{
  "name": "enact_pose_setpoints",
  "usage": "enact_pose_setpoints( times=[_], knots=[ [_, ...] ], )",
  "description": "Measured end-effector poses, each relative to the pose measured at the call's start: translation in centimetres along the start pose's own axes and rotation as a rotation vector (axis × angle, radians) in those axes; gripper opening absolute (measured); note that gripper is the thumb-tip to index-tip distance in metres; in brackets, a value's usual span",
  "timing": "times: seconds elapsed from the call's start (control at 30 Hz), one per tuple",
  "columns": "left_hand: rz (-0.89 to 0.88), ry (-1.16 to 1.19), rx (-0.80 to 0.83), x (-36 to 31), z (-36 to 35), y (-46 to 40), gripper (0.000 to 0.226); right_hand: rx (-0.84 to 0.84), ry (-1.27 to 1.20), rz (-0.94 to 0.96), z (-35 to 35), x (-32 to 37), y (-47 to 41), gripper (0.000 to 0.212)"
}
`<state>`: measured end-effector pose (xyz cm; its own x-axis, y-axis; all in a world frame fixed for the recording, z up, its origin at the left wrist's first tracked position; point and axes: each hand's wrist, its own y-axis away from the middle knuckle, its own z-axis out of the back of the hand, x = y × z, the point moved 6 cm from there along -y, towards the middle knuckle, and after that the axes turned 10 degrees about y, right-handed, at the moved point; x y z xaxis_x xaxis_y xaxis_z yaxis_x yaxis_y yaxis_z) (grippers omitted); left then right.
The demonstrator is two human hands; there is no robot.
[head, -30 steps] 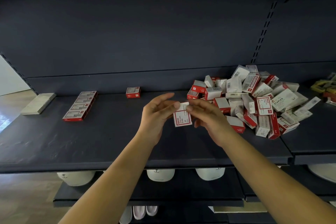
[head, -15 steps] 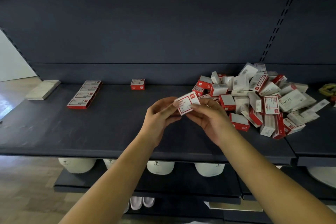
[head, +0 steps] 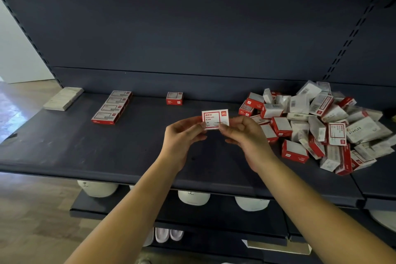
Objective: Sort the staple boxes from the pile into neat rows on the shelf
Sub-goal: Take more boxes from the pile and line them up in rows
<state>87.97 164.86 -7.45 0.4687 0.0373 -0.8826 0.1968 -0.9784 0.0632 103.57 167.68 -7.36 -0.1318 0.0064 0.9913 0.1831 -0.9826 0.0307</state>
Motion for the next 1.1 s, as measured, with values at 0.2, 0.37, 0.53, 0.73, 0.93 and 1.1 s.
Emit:
enact_pose_setpoints(
  times=[0.2, 0.37, 0.53, 0.73, 0.93, 1.1],
  knots=[
    [0.075, -0.029, -0.078, -0.5, 4.4, -1.2, 0.011, -0.040, 0.934, 0.722, -4.1, 3.6, -0.7, 0.061],
    [0.183, -0.043, -0.116, -0.9, 8.5, -2.4, 0.011, 0.112, 1.172, 0.769, -8.6, 3.1, -2.3, 0.055],
    [0.206, -0.243, -0.078, -2.0, 11.2, -3.7, 0.009, 0.163, 1.030, 0.526, -10.8, 0.3, -4.9, 0.057],
    [-0.153, -1.340, 0.158, -3.3, 13.0, -5.6, 0.019, 0.117, 1.100, 0.377, -12.6, -3.2, -7.3, 0.046],
    [-0.219, -1.531, 0.309, -2.8, 12.5, -7.6, 0.027, -0.034, 1.159, 0.354, -13.6, -2.3, -10.4, 0.034],
    [-0.246, -1.692, 0.360, -3.3, 11.8, -8.9, 0.032, -0.033, 1.160, 0.338, -14.5, -1.9, -13.1, 0.027]
  ],
)
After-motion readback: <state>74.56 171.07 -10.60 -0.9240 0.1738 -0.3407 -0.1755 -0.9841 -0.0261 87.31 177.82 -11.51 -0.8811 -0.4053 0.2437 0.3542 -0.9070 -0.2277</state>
